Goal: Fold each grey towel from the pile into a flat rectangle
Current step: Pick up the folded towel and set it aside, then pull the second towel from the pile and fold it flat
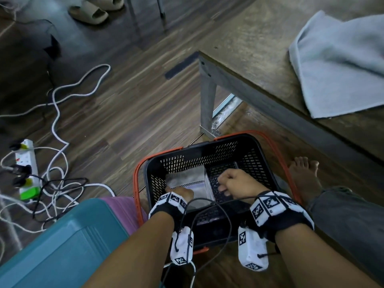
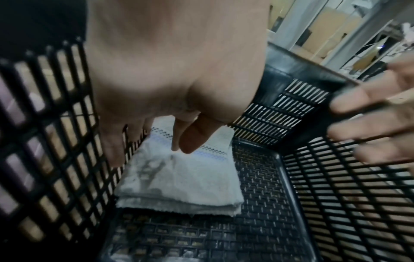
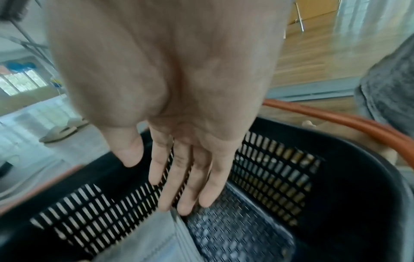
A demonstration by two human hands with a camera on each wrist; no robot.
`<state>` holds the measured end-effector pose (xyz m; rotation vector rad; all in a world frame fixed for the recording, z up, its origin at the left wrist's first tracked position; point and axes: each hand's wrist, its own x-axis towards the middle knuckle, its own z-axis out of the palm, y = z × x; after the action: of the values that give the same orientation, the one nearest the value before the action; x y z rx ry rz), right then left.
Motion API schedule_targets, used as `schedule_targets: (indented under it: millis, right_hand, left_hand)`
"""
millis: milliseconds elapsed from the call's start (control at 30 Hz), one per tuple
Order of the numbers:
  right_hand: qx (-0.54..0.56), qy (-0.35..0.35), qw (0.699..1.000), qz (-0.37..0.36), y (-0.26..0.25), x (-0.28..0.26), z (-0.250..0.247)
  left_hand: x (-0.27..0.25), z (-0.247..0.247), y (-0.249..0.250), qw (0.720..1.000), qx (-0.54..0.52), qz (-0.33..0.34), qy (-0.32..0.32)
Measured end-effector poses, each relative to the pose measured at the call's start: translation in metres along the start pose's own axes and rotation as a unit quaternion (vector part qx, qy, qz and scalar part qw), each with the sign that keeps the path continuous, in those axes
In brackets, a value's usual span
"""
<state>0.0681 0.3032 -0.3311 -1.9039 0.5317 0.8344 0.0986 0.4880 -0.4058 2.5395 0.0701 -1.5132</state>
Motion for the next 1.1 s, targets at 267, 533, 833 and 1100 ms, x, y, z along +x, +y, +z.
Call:
schedule_targets:
  millis: [267, 533, 833, 1100]
  right_hand:
    - [0.079, 0.098, 0.987, -0.099, -0.094, -0.092, -0.065]
    - [0.121, 0.202, 0.949, -0.208, -0.127, -0.303, -0.178]
    - [0.137, 0.422, 0.868, -0.224, -0.006, -0.478, -0.28]
    - [0.149, 0.455, 0.871, -0.11, 0.129, -0.441, -0.31]
  left_hand:
    - [-0.101, -0.083, 0.063, 0.984, -0.117, 0.125, 0.054]
    - [-0.318, -0.15, 0.197, 0.929, -0.019, 0.365, 0.06]
    - [-0.469, -0.112, 0.342, 0.855, -0.001, 0.49, 0.173]
    - [-0.424, -0.054, 0.43, 0.862, 0.108, 0.469, 0.16]
